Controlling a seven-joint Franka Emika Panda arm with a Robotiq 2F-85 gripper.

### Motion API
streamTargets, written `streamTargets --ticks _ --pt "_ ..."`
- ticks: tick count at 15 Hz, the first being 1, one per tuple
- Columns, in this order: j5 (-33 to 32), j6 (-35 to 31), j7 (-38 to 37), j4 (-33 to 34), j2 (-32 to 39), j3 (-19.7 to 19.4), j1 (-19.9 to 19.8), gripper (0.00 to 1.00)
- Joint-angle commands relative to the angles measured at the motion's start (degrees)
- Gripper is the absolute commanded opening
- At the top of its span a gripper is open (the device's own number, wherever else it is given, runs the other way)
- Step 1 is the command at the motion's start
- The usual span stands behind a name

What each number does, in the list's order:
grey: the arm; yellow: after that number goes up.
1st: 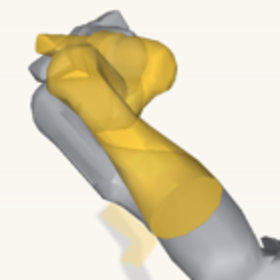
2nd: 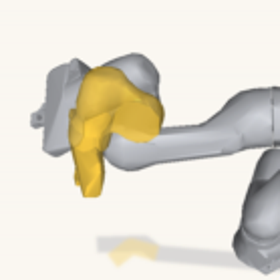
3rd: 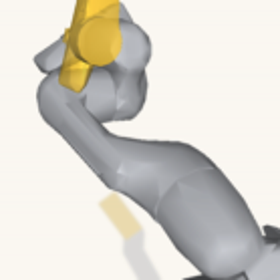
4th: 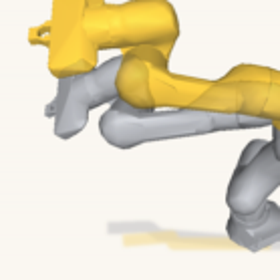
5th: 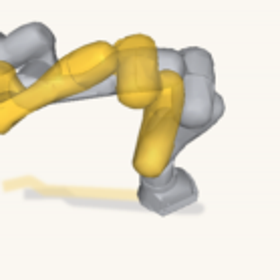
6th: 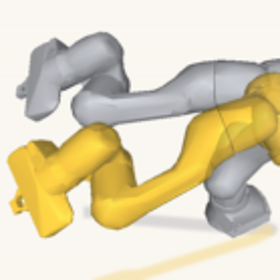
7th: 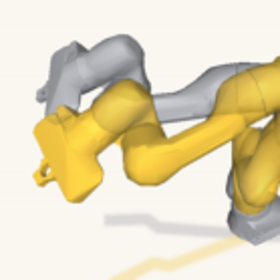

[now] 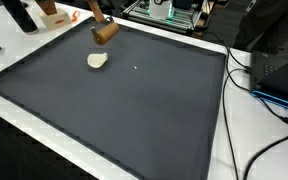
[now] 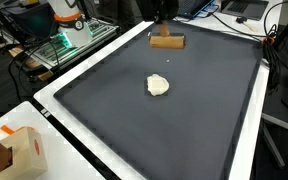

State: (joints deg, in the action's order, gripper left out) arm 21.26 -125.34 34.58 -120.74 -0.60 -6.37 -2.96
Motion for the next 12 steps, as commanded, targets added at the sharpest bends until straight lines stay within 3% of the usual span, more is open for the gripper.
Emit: streamTargets --ticks 1,12 --pt "5.21 0.62 3.4 0.47 1.5 0.13 -1.18 0.24" --pt "10.72 5.32 5.61 2.41 5.79 0.67 -3.34 0.24"
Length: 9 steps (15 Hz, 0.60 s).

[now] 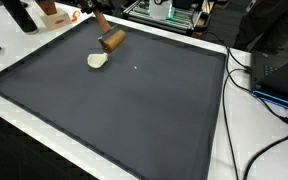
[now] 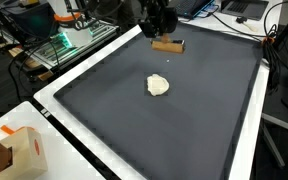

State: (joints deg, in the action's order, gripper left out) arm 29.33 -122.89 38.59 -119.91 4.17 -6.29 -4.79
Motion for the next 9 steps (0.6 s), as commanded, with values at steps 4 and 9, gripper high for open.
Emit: streamTargets --ticks 4,9 --pt "4.38 4.75 1.7 2.57 2.42 0.74 -2.25 0.24" --pt "6.38 6.9 0.72 4.23 4.68 0.9 -3.13 0.24"
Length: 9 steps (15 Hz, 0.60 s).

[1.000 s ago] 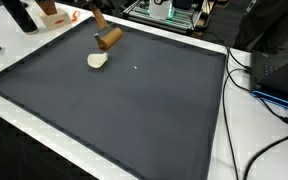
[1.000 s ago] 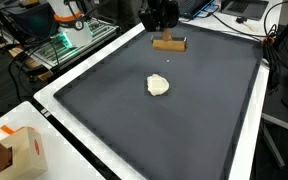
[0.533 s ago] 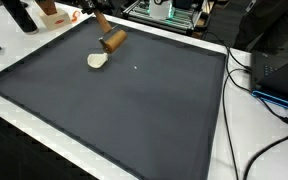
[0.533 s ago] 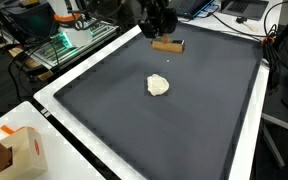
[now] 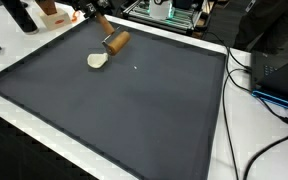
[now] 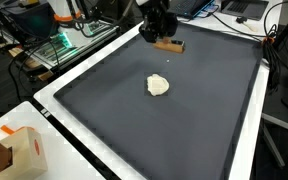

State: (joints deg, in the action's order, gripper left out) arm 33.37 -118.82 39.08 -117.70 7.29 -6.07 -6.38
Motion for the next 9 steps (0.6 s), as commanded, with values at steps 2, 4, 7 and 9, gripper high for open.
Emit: streamTargets --ticks 2,4,7,9 --pt "2.64 3.75 -0.42 2.8 2.57 0.75 -1.86 0.24" --pt "2.79 4.97 -0.85 3.48 3.44 0.81 -2.21 0.24" --pt "2.66 6.31 -1.59 4.49 4.66 0.88 -2.68 0.24" --pt "2.83 7.11 -1.85 5.15 5.52 0.95 -3.01 0.24"
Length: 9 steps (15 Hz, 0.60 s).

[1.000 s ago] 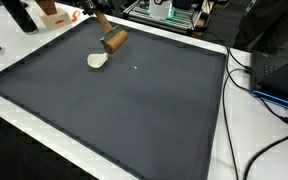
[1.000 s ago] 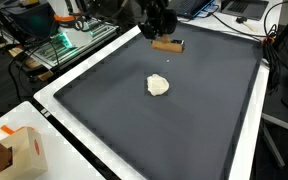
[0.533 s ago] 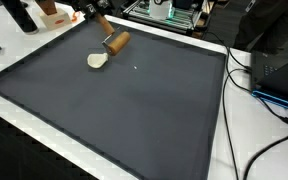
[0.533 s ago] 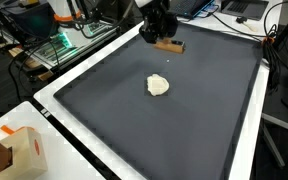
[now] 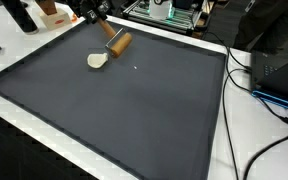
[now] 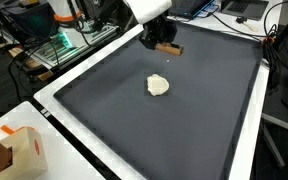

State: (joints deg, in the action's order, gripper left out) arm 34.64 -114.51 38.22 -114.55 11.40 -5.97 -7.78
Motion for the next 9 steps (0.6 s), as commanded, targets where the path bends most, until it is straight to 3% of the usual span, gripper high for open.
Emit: streamTargets --ticks 1,9 --pt "1.7 2.9 -1.1 2.27 1.81 0.89 -1.78 0.24" --pt "3.79 5.42 -2.39 3.63 3.89 1.02 -3.34 0.24"
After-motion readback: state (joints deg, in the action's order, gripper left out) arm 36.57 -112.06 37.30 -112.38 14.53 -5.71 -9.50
